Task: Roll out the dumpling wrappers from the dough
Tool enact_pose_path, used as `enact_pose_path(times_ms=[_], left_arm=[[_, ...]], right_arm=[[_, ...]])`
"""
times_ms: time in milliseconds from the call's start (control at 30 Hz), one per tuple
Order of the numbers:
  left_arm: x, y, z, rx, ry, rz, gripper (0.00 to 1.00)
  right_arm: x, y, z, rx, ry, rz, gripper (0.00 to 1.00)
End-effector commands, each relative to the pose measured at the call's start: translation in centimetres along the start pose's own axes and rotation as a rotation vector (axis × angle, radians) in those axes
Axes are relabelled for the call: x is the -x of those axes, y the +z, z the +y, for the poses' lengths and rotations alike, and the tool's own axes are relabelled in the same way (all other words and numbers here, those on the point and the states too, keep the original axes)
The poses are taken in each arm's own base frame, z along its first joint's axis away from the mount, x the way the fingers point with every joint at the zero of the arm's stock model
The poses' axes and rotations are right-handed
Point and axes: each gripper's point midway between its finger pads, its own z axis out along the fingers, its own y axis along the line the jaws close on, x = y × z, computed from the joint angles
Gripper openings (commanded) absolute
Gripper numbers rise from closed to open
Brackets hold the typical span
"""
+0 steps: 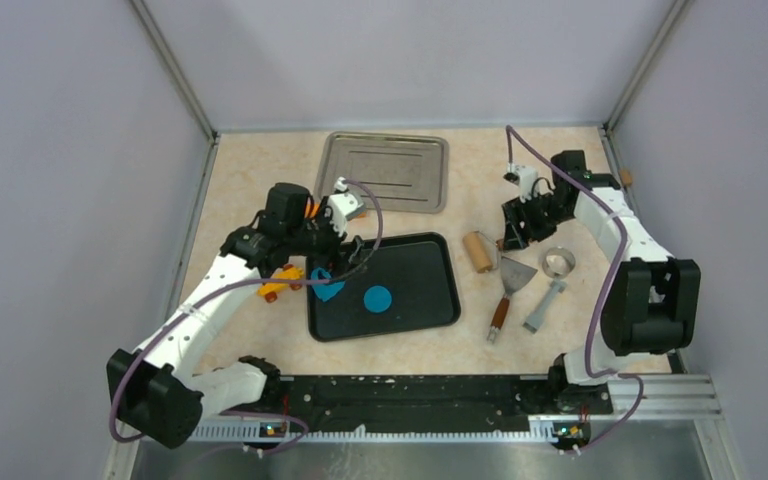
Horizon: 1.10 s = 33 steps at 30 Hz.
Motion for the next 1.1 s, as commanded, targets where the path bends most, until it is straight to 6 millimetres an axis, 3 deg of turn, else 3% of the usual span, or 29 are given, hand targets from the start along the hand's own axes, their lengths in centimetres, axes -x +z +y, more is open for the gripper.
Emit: enact_pose_path(times_ms=[0,167,233,433,600,800,967,1067], left_arm=[[-1.4,-0.4,0.6,0.011,0.075,0.083,0.88],[-2.7,-0.6,3.1,0.133,-0.010,0.195,0.87],[-2.2,-0.8,4.1,0.179,-0.062,0.164,0.88],[-1.6,-1.4,5.7,0.222,-0.213,0.097,0.88],[-1.9,-2.5,7.5,0.269,-0.246,0.095,0.88],[-1.9,-3.2,8.7,0.272,-0.298,0.068,0.87],[-2.1,-2.7,8.1,0.232,-0.319,0.061,0.86],[-1.6,-2.5,8.0,0.213,-0.317,0.046,0.86]], right_arm=[[-0.6,-1.2,1.3,-0.068,0.280,-0.047,0.57],[-3.3,-1.1,4.3,-0.085,0.609,-0.028,0.58],[-4.4,0.0,5.5,-0.102,0.600,0.052,0.59],[-8.8,2.5,4.6,-0.278,0.735,0.170,0.56],[-11.2,4.2,5.3,-0.259,0.783,0.219,0.55],[-11.9,6.6,5.2,-0.225,0.824,0.196,0.55],[-12.6,7.5,4.3,-0.275,0.863,0.184,0.46],[-13.3,7.2,4.8,-0.279,0.883,0.201,0.28]])
